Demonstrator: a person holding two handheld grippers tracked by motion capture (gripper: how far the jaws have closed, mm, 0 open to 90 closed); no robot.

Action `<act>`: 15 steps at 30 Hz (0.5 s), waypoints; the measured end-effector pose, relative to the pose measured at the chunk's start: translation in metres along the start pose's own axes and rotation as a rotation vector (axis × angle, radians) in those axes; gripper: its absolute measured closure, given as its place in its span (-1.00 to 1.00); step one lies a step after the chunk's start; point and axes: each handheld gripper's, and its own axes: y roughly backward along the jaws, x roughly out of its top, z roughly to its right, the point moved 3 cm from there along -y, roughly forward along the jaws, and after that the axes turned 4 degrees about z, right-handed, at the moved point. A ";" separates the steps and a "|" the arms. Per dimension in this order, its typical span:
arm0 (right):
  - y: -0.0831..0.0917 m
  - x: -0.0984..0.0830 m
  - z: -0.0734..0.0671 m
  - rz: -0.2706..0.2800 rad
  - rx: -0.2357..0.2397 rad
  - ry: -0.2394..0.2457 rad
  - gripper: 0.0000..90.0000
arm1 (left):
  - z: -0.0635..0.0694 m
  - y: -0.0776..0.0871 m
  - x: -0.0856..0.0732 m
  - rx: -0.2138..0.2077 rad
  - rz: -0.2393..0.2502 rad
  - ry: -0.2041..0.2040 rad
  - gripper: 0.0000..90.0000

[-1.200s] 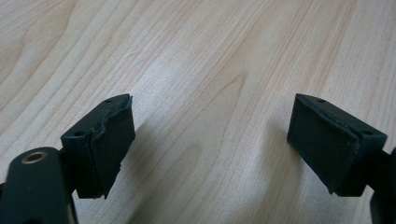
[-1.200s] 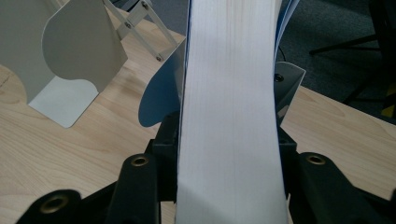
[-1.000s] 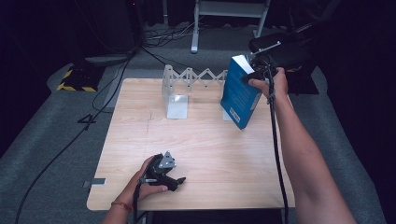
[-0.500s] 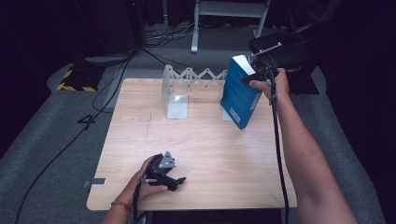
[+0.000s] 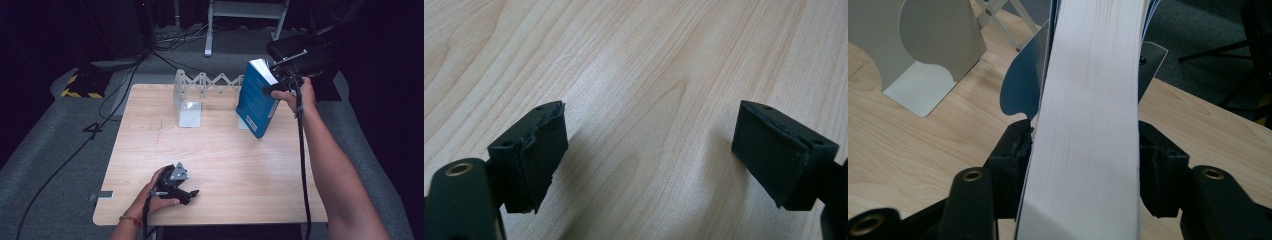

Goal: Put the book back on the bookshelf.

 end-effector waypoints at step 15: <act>0.020 -0.022 0.004 0.007 0.004 0.040 -0.23 | 0.000 -0.001 0.001 0.004 0.000 0.004 -0.68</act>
